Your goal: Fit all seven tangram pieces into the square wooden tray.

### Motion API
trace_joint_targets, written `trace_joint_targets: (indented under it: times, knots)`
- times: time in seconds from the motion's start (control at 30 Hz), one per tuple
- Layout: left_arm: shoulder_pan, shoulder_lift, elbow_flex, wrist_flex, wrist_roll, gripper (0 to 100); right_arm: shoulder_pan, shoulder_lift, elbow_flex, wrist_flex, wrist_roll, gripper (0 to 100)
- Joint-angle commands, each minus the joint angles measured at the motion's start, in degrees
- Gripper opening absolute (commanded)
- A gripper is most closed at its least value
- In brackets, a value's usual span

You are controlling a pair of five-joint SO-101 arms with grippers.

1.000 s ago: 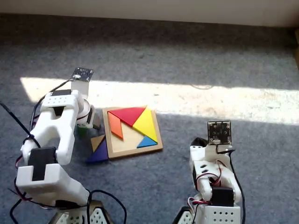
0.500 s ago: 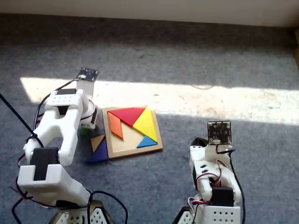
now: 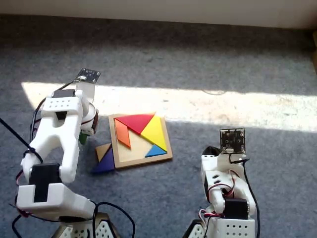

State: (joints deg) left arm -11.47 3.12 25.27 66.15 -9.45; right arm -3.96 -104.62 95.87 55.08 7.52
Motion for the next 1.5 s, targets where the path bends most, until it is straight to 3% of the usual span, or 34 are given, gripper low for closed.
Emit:
trace_joint_targets:
  times: [0.0,0.3,0.63,1.23,1.47]
  knots:
    - [6.02,-9.8,-2.68,5.54,-0.09,1,0.48,-0.57,8.66,-1.71,0.53,0.9]
    - [22.81,-14.64,-1.36,8.53,5.8,1,0.48,-0.57,8.66,-1.71,0.53,0.9]
    - [34.24,-14.55,2.42,-0.88,10.29,1,0.57,-0.57,8.66,-1.71,0.53,0.9]
    - [35.3,-14.46,13.67,-14.86,10.29,1,0.57,-0.57,8.66,-1.71,0.53,0.9]
    - [35.12,-14.46,15.08,-15.56,15.21,18,0.57,-0.57,8.66,-1.71,0.53,0.9]
